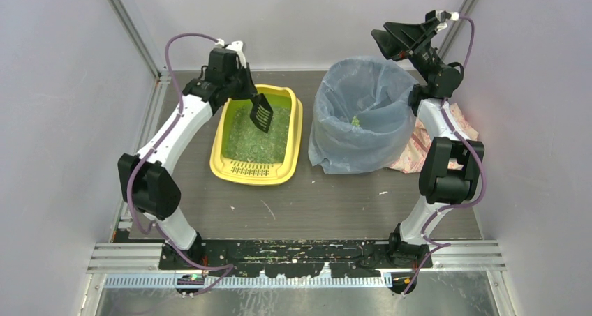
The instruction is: Clean the litter box
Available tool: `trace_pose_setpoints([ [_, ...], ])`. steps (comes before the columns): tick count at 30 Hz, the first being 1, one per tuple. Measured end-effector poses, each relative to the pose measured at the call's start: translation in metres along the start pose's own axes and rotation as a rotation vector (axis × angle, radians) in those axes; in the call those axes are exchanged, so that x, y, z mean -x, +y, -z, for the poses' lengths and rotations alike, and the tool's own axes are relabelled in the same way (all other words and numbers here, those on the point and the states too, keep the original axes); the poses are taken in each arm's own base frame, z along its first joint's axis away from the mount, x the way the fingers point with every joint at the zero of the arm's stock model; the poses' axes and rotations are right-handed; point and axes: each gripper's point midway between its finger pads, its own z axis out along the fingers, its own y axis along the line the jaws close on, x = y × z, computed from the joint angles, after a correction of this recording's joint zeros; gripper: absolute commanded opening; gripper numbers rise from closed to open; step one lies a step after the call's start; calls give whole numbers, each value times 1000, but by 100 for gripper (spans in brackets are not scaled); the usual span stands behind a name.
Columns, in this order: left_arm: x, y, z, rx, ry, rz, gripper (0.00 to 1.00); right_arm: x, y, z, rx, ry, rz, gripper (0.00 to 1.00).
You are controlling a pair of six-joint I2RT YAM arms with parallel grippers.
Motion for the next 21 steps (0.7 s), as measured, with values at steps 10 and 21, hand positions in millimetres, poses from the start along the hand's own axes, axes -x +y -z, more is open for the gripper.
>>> trace_pose_setpoints([
  [10, 4, 14, 12, 45, -5, 11, 0, 1, -4, 1, -5, -2, -6, 66],
  [21, -56, 56, 43, 187, 49, 24, 0, 2, -12, 3, -17, -8, -20, 66],
])
